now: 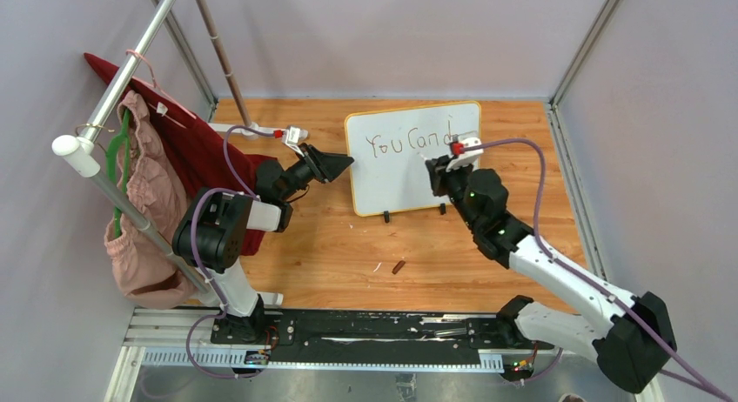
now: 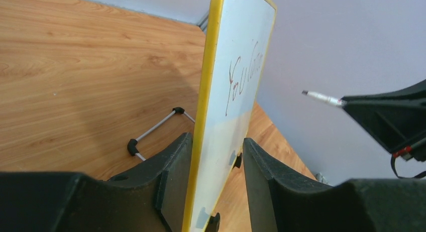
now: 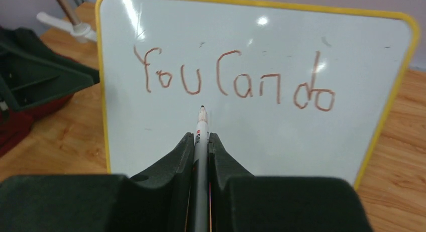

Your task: Write a sentence on the whiteboard

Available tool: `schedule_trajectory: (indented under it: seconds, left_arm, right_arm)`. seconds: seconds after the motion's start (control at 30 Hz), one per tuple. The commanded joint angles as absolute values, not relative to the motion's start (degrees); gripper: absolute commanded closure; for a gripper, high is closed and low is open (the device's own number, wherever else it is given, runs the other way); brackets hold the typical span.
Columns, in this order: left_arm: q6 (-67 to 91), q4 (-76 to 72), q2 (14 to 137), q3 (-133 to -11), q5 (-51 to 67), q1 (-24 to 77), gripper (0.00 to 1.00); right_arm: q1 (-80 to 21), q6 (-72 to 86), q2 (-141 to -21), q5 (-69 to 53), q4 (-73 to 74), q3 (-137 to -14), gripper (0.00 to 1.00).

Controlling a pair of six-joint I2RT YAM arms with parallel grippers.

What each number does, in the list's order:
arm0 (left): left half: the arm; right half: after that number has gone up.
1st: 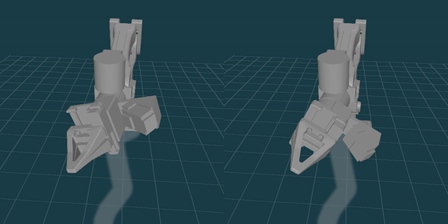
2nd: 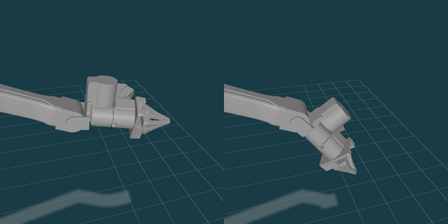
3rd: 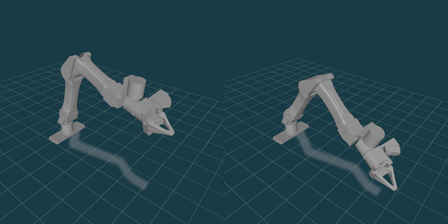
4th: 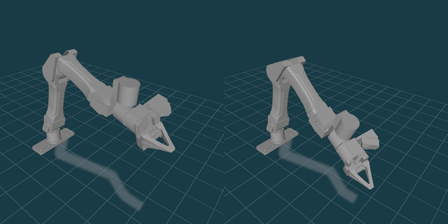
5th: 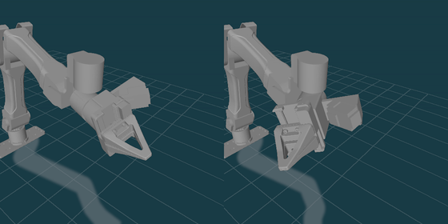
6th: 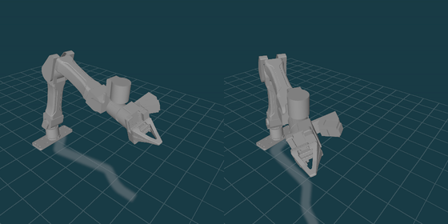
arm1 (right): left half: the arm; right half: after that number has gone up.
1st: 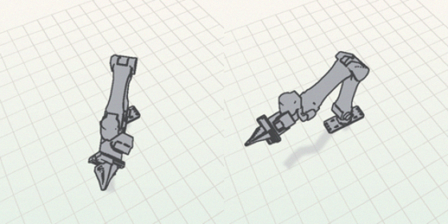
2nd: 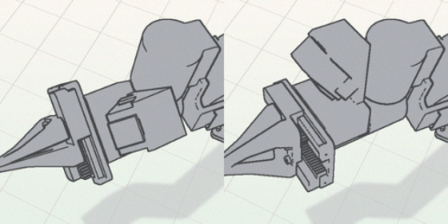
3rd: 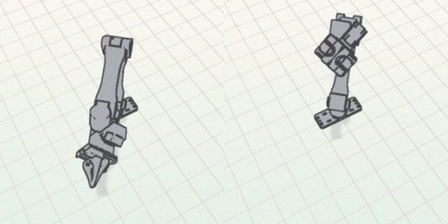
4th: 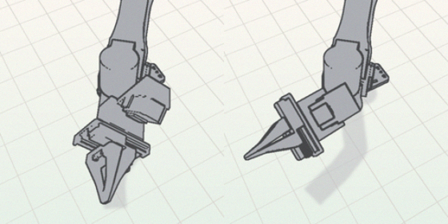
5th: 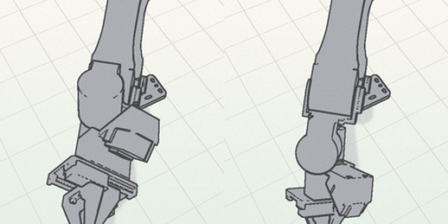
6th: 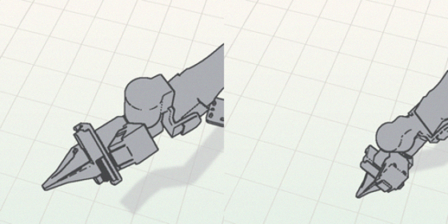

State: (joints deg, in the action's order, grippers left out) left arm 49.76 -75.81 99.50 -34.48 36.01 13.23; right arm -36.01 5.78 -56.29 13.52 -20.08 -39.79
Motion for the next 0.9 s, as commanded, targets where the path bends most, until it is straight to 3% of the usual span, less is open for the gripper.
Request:
schedule_trajectory:
  seconds: [0.0,0.37,0.87]
  left_arm:
    - [51.15,-76.59,101.24,-33.44,36.77,13.1,0.53]
    - [50.83,-76.19,101.8,-33.38,36.65,13.1,0.5]
    - [51.74,-77.2,102.3,-33.19,36.12,13.1,0.5]
  right_arm:
    - [-42.55,1.72,-61.63,13.53,-25.22,-38.54,1.0]
    - [-51.7,3.01,-75.29,13.12,-31.93,-41.33,1.0]
    - [-56.33,1.31,-81.26,27.59,-34.67,-43.97,1.0]
